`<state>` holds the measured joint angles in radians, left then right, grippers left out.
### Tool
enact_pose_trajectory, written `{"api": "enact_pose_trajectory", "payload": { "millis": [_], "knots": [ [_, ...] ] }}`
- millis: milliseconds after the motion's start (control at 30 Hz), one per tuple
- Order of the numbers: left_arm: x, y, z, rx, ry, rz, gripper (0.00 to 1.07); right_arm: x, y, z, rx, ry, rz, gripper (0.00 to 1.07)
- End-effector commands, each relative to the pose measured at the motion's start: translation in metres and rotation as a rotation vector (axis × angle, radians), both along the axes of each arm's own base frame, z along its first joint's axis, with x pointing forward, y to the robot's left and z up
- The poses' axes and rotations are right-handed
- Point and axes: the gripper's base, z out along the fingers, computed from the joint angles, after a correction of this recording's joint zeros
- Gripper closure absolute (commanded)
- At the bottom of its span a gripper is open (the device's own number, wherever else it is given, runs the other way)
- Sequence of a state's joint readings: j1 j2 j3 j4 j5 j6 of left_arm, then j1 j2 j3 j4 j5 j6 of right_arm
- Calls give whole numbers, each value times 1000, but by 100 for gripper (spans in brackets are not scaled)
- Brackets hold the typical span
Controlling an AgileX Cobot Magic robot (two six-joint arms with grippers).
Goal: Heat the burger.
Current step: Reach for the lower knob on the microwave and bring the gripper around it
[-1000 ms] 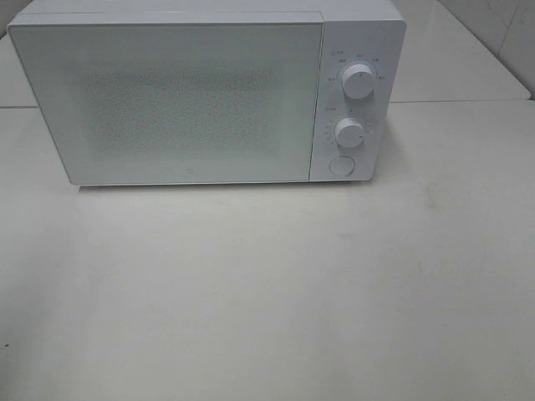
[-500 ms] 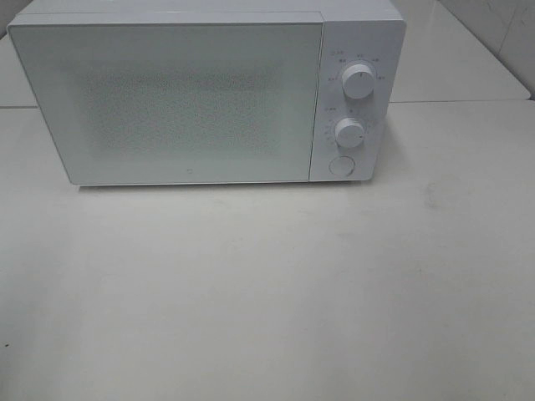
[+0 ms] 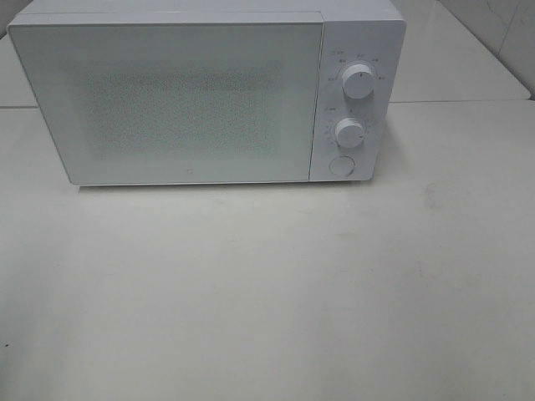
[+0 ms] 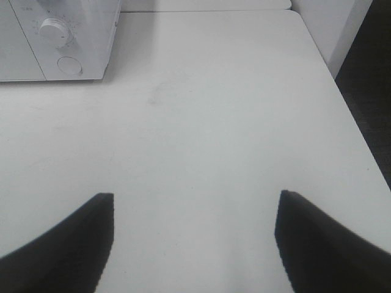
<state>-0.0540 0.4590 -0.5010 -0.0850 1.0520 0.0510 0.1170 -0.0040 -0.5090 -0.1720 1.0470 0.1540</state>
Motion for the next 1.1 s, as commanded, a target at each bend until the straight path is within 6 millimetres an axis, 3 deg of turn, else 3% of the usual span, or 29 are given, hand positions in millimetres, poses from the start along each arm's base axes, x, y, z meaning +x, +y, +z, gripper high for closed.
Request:
{"api": "enact_pose_trajectory", "payload": {
  "millis": [33,467,1100],
  "knots": [
    [-4,-1,2,-19,-44,6,10,-4,0,0,7,-34,-6,36],
    [-71,3,15,-43,-485,2,10,-4,0,0,7,-34,-6,36],
    [-73,3,14,-46,-499,2,10,-3,0,0,6,-26,-6,36]
  ]
}}
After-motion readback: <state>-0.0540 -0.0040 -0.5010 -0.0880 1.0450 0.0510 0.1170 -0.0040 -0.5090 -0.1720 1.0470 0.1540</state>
